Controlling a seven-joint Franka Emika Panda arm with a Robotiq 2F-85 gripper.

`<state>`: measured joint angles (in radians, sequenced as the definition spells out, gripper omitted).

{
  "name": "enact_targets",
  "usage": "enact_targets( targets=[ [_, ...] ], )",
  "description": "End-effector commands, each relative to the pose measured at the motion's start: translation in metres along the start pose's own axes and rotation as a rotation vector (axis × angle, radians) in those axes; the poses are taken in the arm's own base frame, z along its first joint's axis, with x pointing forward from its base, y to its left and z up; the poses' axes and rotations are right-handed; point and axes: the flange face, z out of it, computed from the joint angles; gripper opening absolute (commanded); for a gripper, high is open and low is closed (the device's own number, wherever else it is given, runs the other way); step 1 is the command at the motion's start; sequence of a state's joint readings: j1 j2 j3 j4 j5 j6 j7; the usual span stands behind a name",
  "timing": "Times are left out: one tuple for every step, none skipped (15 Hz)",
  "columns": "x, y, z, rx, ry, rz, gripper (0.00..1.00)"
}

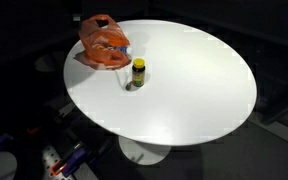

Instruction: Pick up the mentos container from the orange plastic bag and put it on the table

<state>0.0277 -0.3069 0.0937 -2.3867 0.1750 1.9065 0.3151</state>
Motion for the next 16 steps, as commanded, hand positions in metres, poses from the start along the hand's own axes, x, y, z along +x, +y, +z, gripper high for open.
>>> enact_targets(
  targets=[
    [0.000, 0.000, -0.001, 0.000, 0.000, 0.000, 1.00],
    [0.000, 0.000, -0.001, 0.000, 0.000, 0.000, 1.00],
    [0.000, 0.000, -0.001, 0.000, 0.000, 0.000, 1.00],
    [0.003, -0.002, -0.001, -0.004, 0.002, -0.003, 1.00],
    [0.007, -0.004, -0.001, -0.007, 0.013, -0.005, 1.00],
    [0.011, -0.005, 0.000, -0.020, 0.026, -0.014, 1.00],
    [0.016, -0.005, 0.001, -0.022, 0.038, -0.013, 1.00],
    [0.021, -0.006, 0.003, -0.022, 0.049, -0.018, 1.00],
    [0.025, -0.006, 0.004, -0.019, 0.060, -0.021, 1.00],
    [0.030, -0.007, 0.007, -0.019, 0.074, -0.026, 1.00],
    [0.034, -0.008, 0.009, -0.024, 0.086, -0.031, 1.00],
    [0.039, -0.010, 0.013, -0.029, 0.101, -0.036, 1.00],
    [0.043, -0.011, 0.017, -0.036, 0.114, -0.046, 1.00],
    [0.048, -0.013, 0.022, -0.048, 0.135, -0.058, 1.00],
    [0.053, -0.015, 0.026, -0.063, 0.153, -0.069, 1.00],
    [0.058, -0.017, 0.032, -0.077, 0.172, -0.085, 1.00]
  ],
)
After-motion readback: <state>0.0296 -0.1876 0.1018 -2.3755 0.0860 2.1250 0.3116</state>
